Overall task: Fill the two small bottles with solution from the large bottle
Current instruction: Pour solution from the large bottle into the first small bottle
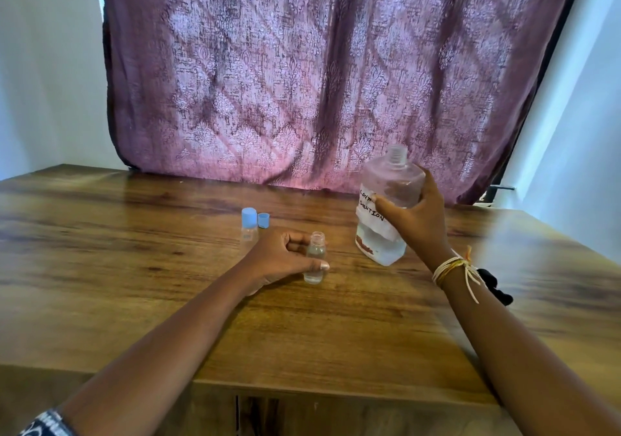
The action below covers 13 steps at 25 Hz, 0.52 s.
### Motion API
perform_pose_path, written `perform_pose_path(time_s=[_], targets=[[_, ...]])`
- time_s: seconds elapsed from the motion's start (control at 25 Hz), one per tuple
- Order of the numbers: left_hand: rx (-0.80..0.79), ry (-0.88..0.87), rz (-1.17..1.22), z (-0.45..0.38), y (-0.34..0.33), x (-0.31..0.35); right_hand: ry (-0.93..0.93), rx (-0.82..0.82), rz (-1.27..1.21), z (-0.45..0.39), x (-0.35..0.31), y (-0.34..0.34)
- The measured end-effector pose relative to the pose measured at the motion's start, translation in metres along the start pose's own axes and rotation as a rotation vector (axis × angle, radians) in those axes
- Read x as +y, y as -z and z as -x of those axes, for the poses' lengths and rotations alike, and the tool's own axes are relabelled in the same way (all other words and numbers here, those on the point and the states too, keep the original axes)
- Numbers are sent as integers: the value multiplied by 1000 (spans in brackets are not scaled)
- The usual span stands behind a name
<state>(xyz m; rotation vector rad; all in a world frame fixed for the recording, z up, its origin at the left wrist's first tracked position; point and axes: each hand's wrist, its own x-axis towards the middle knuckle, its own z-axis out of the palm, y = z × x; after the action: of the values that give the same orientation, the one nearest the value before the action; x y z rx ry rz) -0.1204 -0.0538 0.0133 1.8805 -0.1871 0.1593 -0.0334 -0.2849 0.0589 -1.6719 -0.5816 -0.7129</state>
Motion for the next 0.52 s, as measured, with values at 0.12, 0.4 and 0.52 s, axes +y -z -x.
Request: perform_pose_path(time_s=[0.12, 0.4, 0.52], targets=[[-18, 12, 1, 0, 2, -1, -133, 26, -79, -6, 11, 7], [-26, 14, -7, -2, 3, -5, -237, -44, -224, -9, 17, 6], [-24, 18, -13, -2, 4, -5, -250, -66, -234, -7, 15, 10]])
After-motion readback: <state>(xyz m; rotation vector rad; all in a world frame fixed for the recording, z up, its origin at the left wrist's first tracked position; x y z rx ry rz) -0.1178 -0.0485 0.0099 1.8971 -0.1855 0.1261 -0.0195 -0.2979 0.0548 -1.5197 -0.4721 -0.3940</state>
